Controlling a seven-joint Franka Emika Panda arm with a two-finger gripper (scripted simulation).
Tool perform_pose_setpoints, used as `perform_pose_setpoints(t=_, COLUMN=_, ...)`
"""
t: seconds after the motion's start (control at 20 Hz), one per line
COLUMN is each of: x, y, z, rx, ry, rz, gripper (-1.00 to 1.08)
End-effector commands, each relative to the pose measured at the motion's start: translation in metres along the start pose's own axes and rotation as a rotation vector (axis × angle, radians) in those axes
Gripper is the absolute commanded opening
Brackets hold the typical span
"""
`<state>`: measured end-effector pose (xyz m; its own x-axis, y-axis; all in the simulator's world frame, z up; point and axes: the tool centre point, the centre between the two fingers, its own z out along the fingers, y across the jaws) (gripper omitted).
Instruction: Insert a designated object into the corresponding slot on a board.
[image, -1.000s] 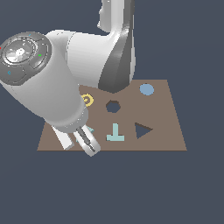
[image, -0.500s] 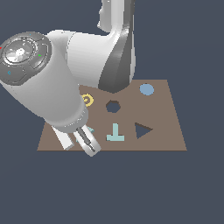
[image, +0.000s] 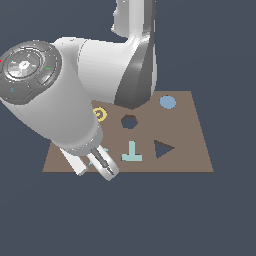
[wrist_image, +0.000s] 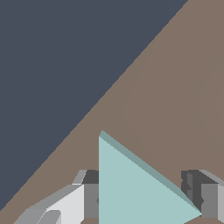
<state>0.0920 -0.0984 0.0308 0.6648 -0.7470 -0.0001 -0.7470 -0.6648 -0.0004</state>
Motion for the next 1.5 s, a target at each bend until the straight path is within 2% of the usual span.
perform_pose_setpoints(t=0.0, x=0.001, y=-0.005, z=-0.001, rx=0.000, ry=0.000, rz=-0.044, gripper=-1.00)
perform_pose_setpoints(t=0.35, x=0.002, y=-0.027, z=-0.002, rx=0.000, ry=0.000, rz=-0.231, gripper=-1.00)
perform_pose_setpoints(t=0.7, x=-0.004, y=-0.058, z=-0.003, rx=0.000, ry=0.001, rz=-0.500, gripper=-1.00)
perform_pose_setpoints(t=1.45, x=-0.045, y=-0.116, z=-0.006, rx=0.000, ry=0.000, rz=-1.093, gripper=-1.00)
